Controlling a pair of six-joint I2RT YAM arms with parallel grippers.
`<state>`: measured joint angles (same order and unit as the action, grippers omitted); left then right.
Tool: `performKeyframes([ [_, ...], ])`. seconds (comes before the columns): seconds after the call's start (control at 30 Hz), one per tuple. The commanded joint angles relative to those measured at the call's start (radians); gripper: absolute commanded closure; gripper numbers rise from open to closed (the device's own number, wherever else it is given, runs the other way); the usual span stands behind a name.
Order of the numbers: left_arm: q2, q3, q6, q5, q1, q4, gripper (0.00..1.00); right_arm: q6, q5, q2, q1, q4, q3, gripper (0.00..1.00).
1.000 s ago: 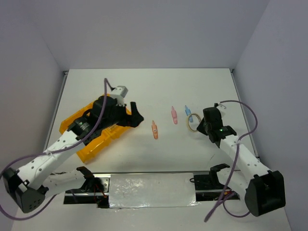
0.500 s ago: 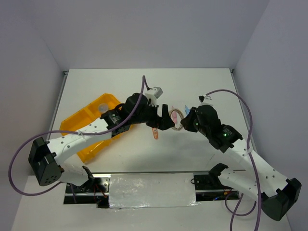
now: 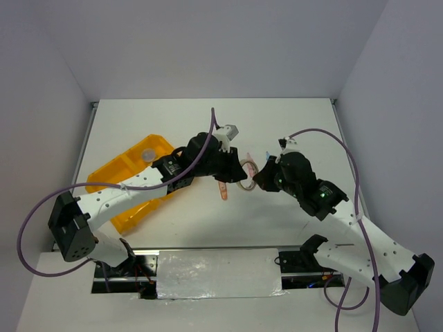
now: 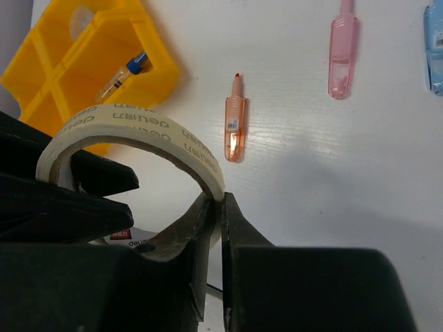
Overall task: Sort the stationery into containers
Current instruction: Pick up the stationery from the center of the board, then place the stationery in the storage box.
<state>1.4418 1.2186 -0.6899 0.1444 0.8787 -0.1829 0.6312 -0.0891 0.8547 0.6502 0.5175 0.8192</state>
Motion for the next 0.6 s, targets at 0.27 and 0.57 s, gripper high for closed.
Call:
performKeyframes([
  [0.27, -0.156, 0.042, 0.058, -0.376, -0.326, -0.341, 1.00, -0.062, -0.044, -0.169, -0.044, -0.082, -0.057, 0.00],
  [0.57, -0.072, 0.170, 0.093, -0.775, -0.834, -0.737, 1.00, -0.117, 0.008, -0.223, -0.050, -0.085, -0.101, 0.00],
])
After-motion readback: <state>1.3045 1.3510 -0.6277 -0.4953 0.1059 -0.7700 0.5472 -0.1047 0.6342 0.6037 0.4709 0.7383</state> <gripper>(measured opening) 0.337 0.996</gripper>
